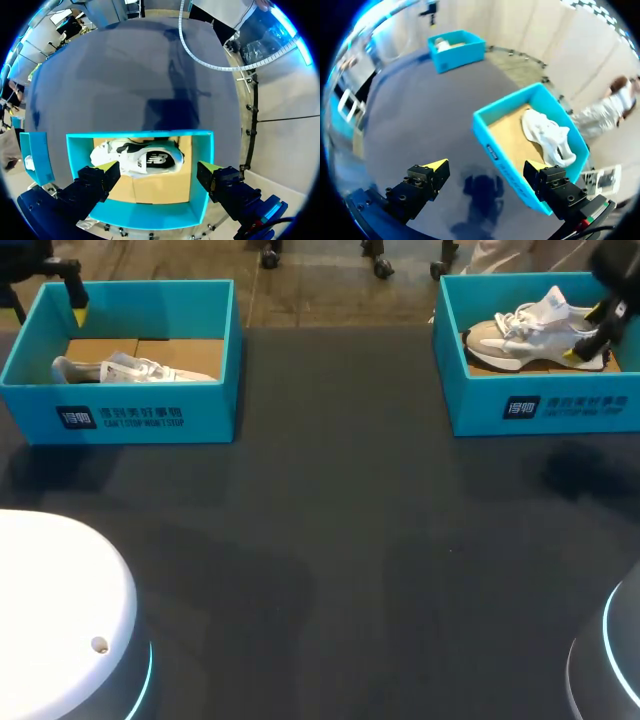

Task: Take the shoe out of the shoebox, open the shoe tongue, remove and reinsert the insole, then place the shoe into the shoebox

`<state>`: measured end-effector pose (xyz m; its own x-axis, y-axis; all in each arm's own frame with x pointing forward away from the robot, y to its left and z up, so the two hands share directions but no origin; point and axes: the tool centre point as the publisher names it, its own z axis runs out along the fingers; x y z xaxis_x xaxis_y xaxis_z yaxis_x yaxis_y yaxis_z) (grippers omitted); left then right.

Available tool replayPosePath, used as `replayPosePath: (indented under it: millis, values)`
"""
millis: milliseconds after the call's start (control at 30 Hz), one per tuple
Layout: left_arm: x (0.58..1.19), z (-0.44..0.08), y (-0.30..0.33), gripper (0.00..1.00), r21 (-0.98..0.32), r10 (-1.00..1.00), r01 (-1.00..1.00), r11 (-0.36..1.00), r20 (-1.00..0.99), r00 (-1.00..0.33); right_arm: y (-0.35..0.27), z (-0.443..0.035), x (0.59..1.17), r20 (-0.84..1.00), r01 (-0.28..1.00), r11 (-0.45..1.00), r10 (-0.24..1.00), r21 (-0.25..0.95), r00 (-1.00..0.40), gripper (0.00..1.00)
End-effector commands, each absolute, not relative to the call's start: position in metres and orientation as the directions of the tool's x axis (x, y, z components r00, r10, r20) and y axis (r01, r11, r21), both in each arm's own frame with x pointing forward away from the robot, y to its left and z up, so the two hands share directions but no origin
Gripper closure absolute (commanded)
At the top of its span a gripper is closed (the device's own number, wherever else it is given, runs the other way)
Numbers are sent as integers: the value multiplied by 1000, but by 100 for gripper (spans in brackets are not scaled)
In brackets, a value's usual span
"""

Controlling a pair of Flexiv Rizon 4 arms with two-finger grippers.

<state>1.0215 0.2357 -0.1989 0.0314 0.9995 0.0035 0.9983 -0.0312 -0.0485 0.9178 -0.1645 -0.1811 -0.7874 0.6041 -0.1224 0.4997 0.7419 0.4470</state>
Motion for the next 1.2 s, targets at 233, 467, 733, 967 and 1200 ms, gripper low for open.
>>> replayPosePath:
  millis: [233,467,733,967,1200]
  values:
    - [1020,-199,236,0,-44,999,999,-32,5,32,-184,-183,934,-116,666,470,857,579,-503,0]
    - [1020,-199,236,0,-44,999,999,-32,5,32,-184,-183,934,-116,666,470,857,579,-503,0]
    - [1020,-199,236,0,-44,999,999,-32,5,32,-184,-183,934,-116,666,470,857,579,-503,0]
    - [1020,-199,236,0,-44,999,999,-32,5,32,-198,-197,950,-66,711,237,963,662,-260,0]
    - [1020,-199,236,0,-44,999,999,-32,5,32,-218,-205,980,-27,758,96,994,645,-104,0]
